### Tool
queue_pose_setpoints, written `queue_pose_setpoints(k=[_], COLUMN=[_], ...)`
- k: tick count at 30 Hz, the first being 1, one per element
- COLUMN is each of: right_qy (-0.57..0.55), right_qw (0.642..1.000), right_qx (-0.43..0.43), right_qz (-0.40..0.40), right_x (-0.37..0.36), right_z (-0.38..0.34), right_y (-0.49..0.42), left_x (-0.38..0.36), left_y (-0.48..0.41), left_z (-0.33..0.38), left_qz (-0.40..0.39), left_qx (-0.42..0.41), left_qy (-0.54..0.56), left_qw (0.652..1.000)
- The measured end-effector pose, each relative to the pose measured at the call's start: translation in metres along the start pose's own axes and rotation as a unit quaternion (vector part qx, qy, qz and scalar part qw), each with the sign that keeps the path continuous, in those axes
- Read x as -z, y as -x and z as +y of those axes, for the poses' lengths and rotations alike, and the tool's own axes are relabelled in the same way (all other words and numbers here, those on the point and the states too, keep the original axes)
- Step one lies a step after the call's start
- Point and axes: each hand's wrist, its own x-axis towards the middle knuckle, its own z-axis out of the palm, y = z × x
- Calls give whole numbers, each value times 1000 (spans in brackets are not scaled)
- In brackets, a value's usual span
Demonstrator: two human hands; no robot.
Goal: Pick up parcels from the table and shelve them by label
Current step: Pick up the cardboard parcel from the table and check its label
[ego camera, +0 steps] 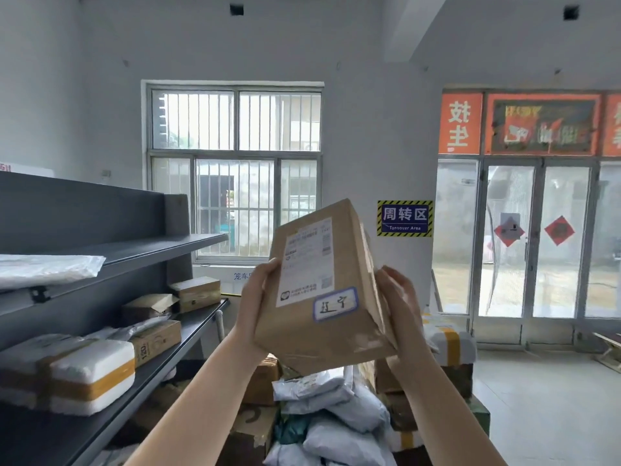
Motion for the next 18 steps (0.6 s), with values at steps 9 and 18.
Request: queue_pose_setpoints(k=[9, 18], right_qy=[84, -21], right_qw=[988, 983], right_qx=[37, 110], right_qz=[-128, -144], right_x=[-25, -36], right_z=[-19, -15], right_y=[9, 13], left_x=[-17, -12], left_y=[4, 8], left_z=[10, 36], left_qz=[81, 35], left_qx=[-99, -203], left_qy=[-94, -99], left_qw=[987, 974])
